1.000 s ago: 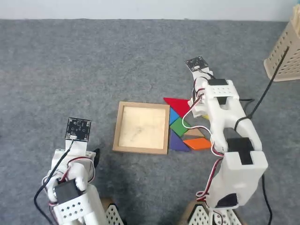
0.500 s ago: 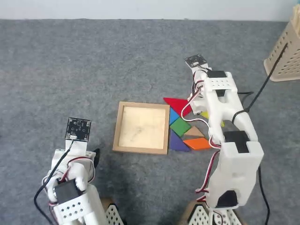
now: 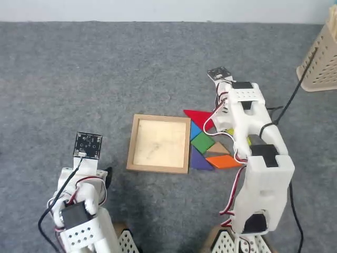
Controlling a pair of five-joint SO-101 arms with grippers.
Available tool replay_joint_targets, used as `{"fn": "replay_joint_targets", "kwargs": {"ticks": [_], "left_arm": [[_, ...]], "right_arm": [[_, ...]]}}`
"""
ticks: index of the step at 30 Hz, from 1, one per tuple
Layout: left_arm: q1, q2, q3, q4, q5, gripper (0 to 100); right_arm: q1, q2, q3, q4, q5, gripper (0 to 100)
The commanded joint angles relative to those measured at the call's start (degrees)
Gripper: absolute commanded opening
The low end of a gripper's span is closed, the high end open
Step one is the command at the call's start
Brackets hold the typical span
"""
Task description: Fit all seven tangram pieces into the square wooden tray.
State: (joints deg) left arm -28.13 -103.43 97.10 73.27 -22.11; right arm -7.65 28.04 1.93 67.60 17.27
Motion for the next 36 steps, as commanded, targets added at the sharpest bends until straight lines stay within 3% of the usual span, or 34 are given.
{"fn": "replay_joint_targets", "kwargs": {"ticks": [1, 10, 18, 31, 36], "left_arm": [[-0.3, -0.9, -0.5, 0.2, -0.5, 28], [-0.3, -0.9, -0.5, 0.2, -0.5, 28], [-0.3, -0.9, -0.5, 0.2, -0.5, 28], [-0.3, -0.9, -0.5, 0.2, -0.5, 28], [-0.3, -0.9, -0.5, 0.2, -0.5, 28]], "right_arm": [[-0.6, 0.4, -0.7, 2.0, 1.1, 23.6], [-0.1, 0.0, -0.6, 1.6, -0.4, 0.1], [2.0, -6.4, 0.2, 2.1, -1.8, 0.6], [-1.5, -26.0, 9.5, 0.0, -2.6, 0.6], [-9.3, -33.5, 8.9, 0.0, 4.1, 0.6]]}}
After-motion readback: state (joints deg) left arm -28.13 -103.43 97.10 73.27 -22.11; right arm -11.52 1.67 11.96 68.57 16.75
